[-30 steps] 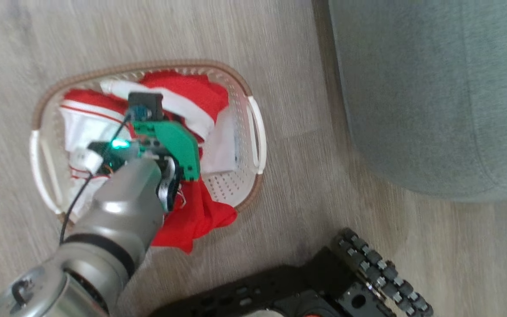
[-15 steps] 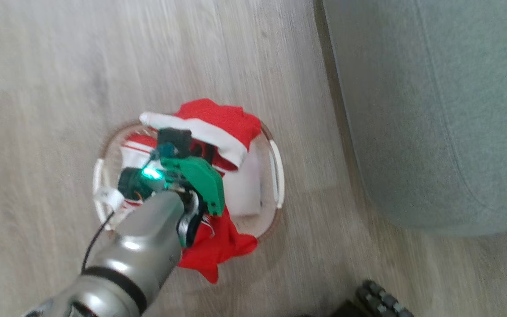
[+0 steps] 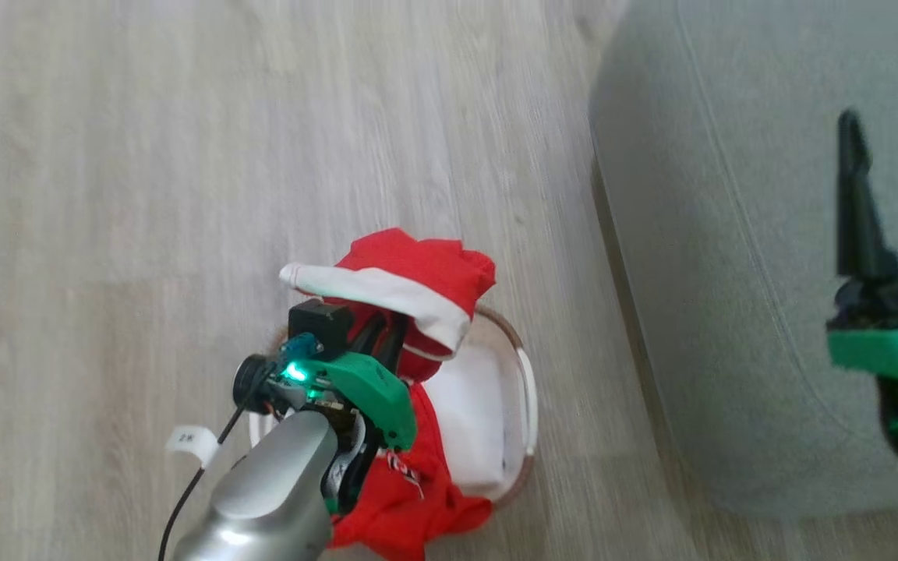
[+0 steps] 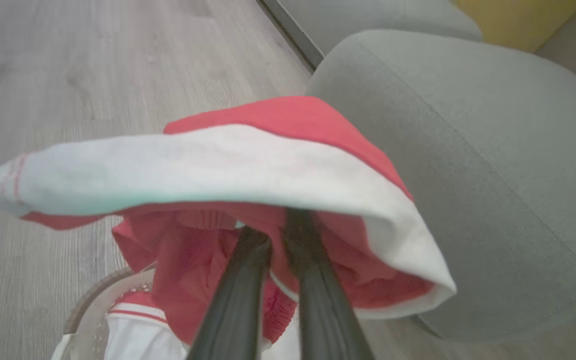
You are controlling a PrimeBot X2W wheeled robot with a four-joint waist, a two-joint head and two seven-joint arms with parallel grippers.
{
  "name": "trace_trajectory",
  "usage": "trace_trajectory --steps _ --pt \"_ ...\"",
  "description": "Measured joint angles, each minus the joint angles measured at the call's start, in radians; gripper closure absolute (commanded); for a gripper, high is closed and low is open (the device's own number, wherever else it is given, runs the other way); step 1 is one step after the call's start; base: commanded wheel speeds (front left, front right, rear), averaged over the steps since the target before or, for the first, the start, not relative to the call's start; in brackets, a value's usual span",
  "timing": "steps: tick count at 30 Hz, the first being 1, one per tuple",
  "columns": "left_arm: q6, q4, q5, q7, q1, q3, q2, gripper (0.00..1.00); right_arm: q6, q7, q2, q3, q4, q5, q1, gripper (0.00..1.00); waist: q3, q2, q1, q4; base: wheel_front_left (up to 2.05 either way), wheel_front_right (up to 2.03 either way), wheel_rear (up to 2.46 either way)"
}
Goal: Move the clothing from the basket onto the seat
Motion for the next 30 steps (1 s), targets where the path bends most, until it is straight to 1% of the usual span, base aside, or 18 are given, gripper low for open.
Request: trace_trajectory --steps 4,6,9,13,18,22,30 --pt "-0.012 -0.062 0.035 0.0 0.016 0.035 0.002 1.0 0.0 0.0 0.016 0.02 0.018 -0.003 0.036 0.0 -0.05 0.0 0.0 0.017 0.0 0.0 0.0" --pt "-0.034 -0.091 0.04 0.0 0.025 0.047 0.002 1.0 0.0 0.0 0.024 0.033 0.029 -0.013 0.054 0.0 -0.08 0.0 0.0 0.027 0.0 0.0 0.0" --pt "-0.05 -0.128 0.053 0.0 0.033 0.05 0.004 1.0 0.0 0.0 0.038 0.054 0.046 -0.021 0.081 0.0 -0.124 0.0 0.0 0.039 0.0 0.0 0.0" --pt "-0.059 -0.177 0.054 0.003 0.034 0.048 0.009 1.0 0.0 0.0 0.05 0.104 0.064 -0.027 0.114 0.0 -0.17 0.0 0.0 0.05 0.0 0.0 0.0" --pt "-0.059 -0.258 0.053 0.042 0.029 0.048 0.021 1.0 0.0 0.0 0.058 0.144 0.086 -0.035 0.133 0.0 -0.205 -0.0001 0.0 0.059 0.0 0.0 0.0" --pt "-0.058 -0.315 0.044 0.073 0.02 0.049 0.035 1.0 0.0 0.0 0.06 0.149 0.105 -0.035 0.149 0.0 -0.225 0.0 0.0 0.064 0.0 0.0 0.0" --pt "-0.044 -0.369 0.042 0.104 0.018 0.049 0.049 1.0 0.0 0.0 0.055 0.203 0.123 -0.035 0.15 0.0 -0.231 -0.0001 0.0 0.059 0.0 0.0 0.0"
